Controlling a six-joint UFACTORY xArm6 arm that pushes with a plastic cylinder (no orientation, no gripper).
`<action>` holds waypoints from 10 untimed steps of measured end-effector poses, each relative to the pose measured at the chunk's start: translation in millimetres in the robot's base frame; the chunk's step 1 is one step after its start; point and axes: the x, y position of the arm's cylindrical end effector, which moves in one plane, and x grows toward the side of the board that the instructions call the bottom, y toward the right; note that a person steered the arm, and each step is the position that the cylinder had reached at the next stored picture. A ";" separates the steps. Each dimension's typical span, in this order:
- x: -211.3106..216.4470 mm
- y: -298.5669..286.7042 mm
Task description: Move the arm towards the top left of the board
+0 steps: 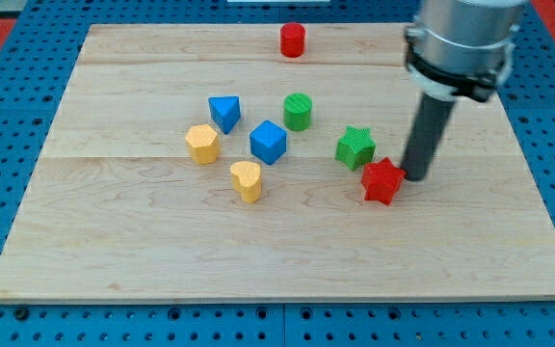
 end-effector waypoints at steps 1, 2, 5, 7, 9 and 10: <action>14.8 -28.6; 15.0 -73.6; -64.3 -26.9; -192.6 -67.6; -265.7 -140.1; -276.6 -106.7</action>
